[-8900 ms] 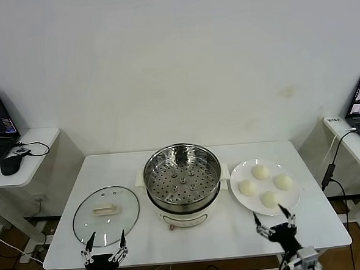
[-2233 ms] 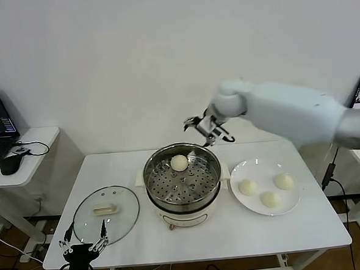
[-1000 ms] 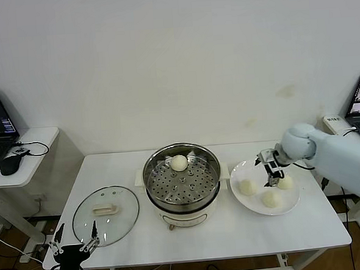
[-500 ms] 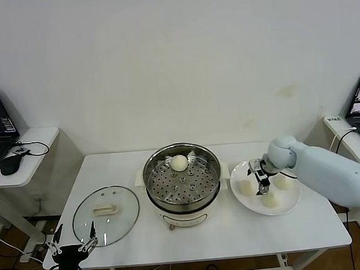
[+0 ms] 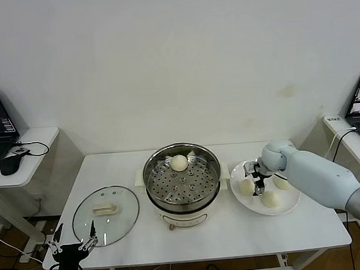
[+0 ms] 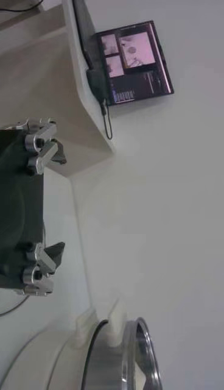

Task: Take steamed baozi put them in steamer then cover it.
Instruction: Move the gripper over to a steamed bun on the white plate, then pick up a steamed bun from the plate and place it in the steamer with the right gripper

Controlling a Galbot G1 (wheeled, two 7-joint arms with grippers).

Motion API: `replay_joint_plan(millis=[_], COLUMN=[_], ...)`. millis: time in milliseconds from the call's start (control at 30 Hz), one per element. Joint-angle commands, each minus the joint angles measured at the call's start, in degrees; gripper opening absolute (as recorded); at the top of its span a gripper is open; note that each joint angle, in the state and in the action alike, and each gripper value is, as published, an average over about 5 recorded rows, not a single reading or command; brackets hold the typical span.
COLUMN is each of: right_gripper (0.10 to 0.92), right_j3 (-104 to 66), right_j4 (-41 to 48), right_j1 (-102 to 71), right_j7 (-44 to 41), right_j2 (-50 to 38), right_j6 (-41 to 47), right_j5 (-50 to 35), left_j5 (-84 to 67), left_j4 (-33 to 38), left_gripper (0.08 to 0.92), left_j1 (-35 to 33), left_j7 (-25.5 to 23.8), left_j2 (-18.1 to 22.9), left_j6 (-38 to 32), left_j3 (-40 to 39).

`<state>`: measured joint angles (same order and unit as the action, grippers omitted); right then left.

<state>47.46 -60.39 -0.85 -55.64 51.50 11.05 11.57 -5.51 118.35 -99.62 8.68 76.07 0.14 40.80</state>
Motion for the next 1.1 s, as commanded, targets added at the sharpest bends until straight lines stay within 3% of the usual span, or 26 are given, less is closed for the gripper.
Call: replay_joint_plan(millis=[33, 400, 833, 1100], right_gripper=[0.719, 0.616, 0.618, 0.624], right_j3=[-0.5, -0.4, 5.4, 13.8], right_j4=[1.7, 0.3, -12.3, -16.7], right_j1=[-0.5, 0.2, 18.1, 35.4], right_j7=[0.3, -0.8, -3.5, -2.9], right_j2=[1.0, 0.0, -8.9, -6.7], right_j6=[-0.2, 0.1, 3.7, 7.8], right_j5=[0.6, 0.3, -9.7, -20.2], left_j5=[0.0, 0.1, 0.1, 0.0], left_j4=[0.0, 0.5, 1.7, 2.3], left_gripper=[0.823, 0.823, 0.823, 0.823], left_j1=[0.0, -0.3, -0.4, -0.3], left_j7=[0.0, 0.1, 0.0, 0.0], left_j2=[0.0, 0.2, 0.1, -0.2], left_j6=[0.0, 0.0, 0.1, 0.0], left_j3=[0.0, -0.1, -0.6, -0.7])
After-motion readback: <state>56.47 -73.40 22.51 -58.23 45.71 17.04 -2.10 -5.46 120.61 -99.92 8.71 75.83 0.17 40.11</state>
